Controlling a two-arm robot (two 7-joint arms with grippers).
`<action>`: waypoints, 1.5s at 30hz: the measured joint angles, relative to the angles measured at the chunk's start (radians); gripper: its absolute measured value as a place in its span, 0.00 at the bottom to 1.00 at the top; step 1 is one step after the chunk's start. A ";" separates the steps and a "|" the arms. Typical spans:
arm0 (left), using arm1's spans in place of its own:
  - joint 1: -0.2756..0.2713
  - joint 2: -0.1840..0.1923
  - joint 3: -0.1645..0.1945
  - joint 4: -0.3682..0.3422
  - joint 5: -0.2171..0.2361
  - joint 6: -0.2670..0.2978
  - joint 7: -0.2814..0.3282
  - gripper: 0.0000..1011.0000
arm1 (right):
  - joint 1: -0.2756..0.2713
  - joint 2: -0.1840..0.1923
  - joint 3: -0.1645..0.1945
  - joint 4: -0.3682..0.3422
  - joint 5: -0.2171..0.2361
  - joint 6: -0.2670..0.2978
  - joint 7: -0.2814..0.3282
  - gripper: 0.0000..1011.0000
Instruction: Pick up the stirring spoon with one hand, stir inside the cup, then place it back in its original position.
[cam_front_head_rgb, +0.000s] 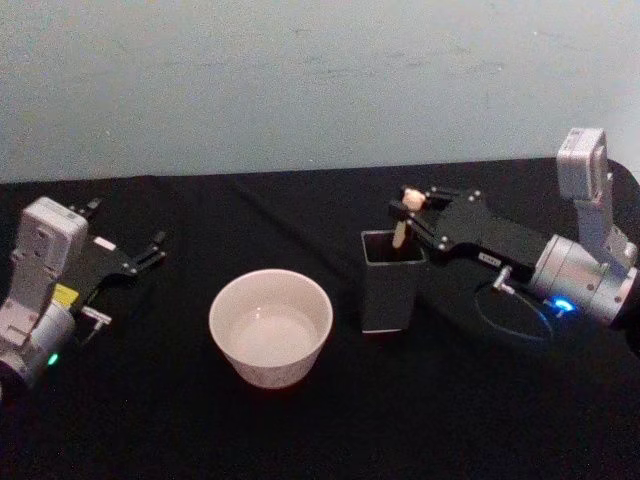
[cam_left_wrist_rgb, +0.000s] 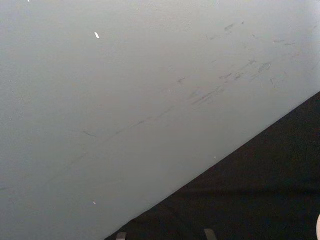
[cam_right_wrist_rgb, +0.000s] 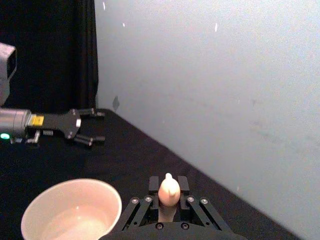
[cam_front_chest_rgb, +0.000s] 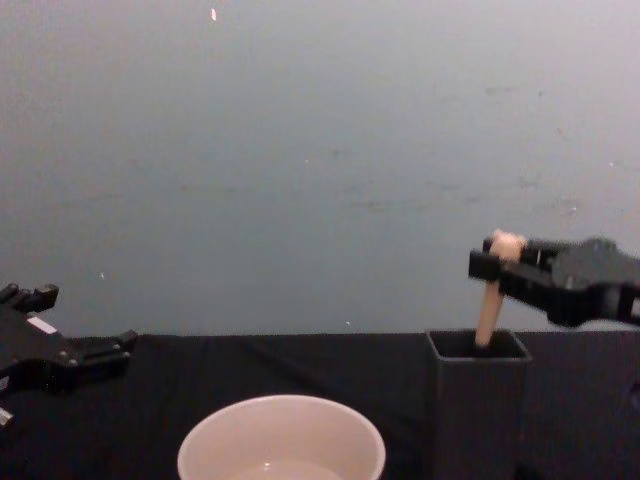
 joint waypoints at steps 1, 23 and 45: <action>0.000 0.000 0.000 0.000 0.000 0.000 0.000 0.99 | -0.002 0.002 0.003 -0.009 -0.001 -0.002 -0.002 0.21; 0.000 0.000 0.000 0.000 0.000 0.000 0.000 0.99 | -0.046 0.018 0.085 -0.193 0.035 -0.058 -0.025 0.21; 0.000 0.000 0.000 0.000 0.000 0.000 0.000 0.99 | 0.060 -0.085 -0.071 -0.066 -0.006 -0.073 0.074 0.21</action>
